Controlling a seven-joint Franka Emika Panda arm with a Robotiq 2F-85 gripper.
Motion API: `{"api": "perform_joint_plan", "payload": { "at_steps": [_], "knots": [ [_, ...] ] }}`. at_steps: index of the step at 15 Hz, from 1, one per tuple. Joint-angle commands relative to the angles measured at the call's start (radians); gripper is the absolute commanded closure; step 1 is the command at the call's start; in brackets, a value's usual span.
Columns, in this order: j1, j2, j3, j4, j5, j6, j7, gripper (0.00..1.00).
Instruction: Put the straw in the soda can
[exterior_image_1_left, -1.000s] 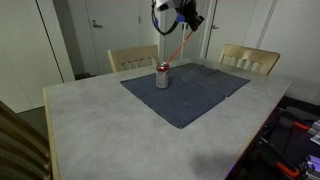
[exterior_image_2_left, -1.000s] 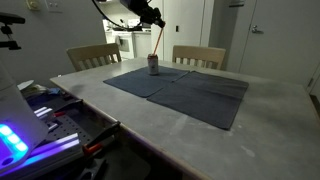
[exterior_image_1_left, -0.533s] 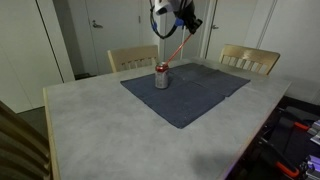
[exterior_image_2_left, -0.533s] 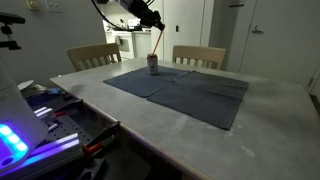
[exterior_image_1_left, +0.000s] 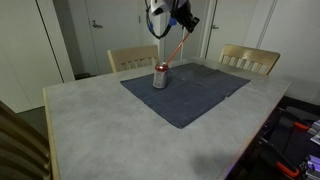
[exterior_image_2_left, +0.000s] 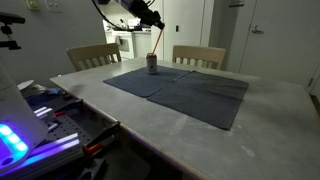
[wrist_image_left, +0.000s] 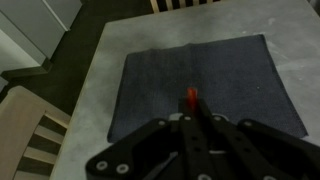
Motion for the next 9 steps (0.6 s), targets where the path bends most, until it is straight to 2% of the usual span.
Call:
{"api": "perform_joint_plan", "payload": {
  "at_steps": [1, 4, 9],
  "knots": [
    [0.018, 0.016, 0.012, 0.032, -0.011, -0.104, -0.014, 0.98],
    [0.034, 0.034, 0.023, 0.055, -0.016, -0.159, -0.030, 0.98],
    [0.053, 0.085, 0.042, 0.106, -0.029, -0.165, -0.076, 0.98]
  ]
}}
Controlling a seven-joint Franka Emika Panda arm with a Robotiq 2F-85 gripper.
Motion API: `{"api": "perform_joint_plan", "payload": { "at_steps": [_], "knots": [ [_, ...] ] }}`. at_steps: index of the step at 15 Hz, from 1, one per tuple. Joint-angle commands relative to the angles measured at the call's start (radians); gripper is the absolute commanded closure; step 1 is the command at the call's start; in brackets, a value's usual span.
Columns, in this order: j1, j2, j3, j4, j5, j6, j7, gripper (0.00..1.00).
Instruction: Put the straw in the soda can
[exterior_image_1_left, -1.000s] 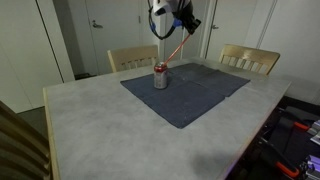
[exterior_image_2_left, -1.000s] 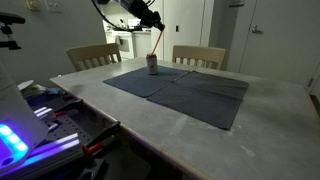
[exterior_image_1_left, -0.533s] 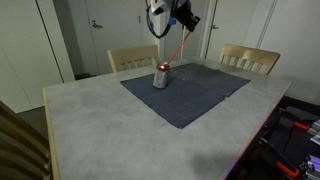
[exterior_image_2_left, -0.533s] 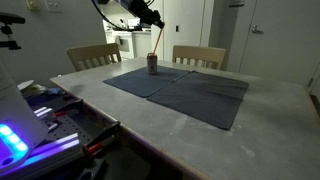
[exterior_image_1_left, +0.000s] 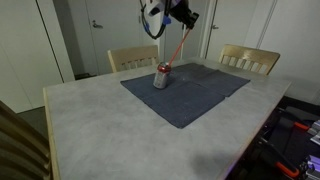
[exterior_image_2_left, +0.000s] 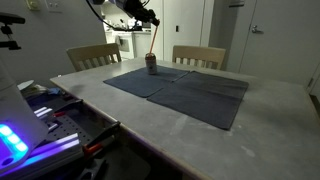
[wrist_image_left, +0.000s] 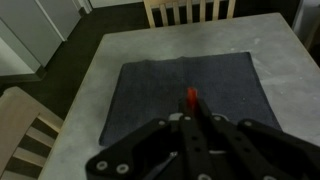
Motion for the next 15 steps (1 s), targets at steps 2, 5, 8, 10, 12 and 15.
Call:
{"api": "perform_joint_plan", "payload": {
  "at_steps": [2, 5, 8, 10, 12, 15],
  "knots": [
    [0.013, 0.084, 0.013, 0.087, -0.033, -0.028, -0.061, 0.98],
    [0.019, 0.124, 0.008, 0.128, -0.040, -0.042, -0.086, 0.98],
    [0.019, 0.152, 0.003, 0.160, -0.043, -0.058, -0.103, 0.98],
    [0.019, 0.169, 0.002, 0.179, -0.041, -0.073, -0.113, 0.98],
    [0.018, 0.183, -0.001, 0.193, -0.038, -0.081, -0.119, 0.98],
    [0.016, 0.207, -0.005, 0.213, -0.036, -0.091, -0.129, 0.98]
  ]
}}
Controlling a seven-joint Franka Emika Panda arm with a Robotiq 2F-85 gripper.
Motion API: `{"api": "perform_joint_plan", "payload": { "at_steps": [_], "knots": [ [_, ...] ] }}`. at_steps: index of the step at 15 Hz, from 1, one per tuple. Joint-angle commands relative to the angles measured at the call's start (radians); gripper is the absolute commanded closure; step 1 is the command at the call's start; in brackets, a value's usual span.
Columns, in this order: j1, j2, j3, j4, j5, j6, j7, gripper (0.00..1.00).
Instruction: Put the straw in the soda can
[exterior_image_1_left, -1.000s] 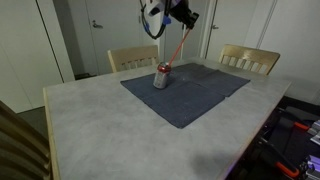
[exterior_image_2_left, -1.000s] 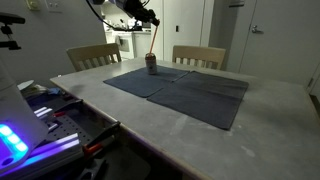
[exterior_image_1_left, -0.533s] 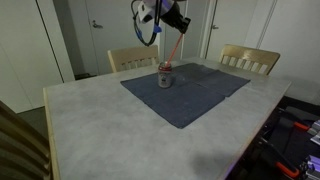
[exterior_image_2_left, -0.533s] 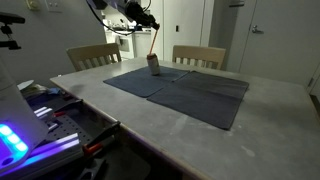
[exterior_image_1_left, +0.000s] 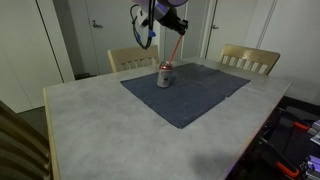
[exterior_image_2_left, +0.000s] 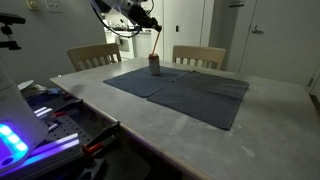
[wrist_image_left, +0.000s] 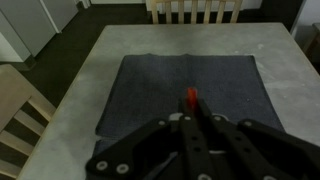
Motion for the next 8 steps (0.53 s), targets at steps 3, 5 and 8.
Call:
{"api": "perform_joint_plan", "payload": {
  "at_steps": [3, 5, 8],
  "knots": [
    [0.001, 0.062, -0.004, 0.069, -0.014, -0.037, -0.043, 0.84],
    [0.000, 0.074, -0.006, 0.089, -0.018, -0.036, -0.061, 0.74],
    [0.002, 0.088, -0.009, 0.119, -0.023, -0.033, -0.092, 0.48]
  ]
}}
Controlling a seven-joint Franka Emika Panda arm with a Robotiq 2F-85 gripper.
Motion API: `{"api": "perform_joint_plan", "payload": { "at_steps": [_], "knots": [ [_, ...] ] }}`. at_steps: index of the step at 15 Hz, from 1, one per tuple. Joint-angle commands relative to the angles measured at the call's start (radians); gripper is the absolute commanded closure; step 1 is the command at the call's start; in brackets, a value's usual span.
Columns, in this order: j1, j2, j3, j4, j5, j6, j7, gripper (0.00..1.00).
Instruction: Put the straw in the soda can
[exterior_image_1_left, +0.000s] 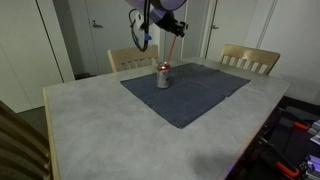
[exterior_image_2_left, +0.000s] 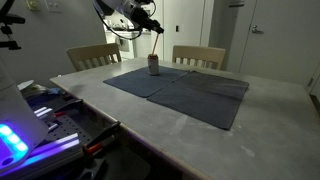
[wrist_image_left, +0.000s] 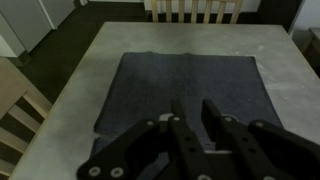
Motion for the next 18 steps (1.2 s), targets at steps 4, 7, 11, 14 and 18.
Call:
{"api": "perform_joint_plan", "payload": {
  "at_steps": [4, 7, 11, 14, 18],
  "knots": [
    [0.004, 0.044, -0.009, 0.091, -0.029, -0.016, -0.083, 0.21],
    [-0.018, 0.006, 0.004, 0.077, 0.002, 0.016, -0.142, 0.02],
    [-0.049, -0.053, 0.039, 0.039, 0.087, 0.085, -0.296, 0.00],
    [-0.065, -0.098, 0.053, 0.011, 0.164, 0.160, -0.424, 0.00],
    [-0.082, -0.165, 0.057, -0.039, 0.276, 0.253, -0.584, 0.00]
  ]
}}
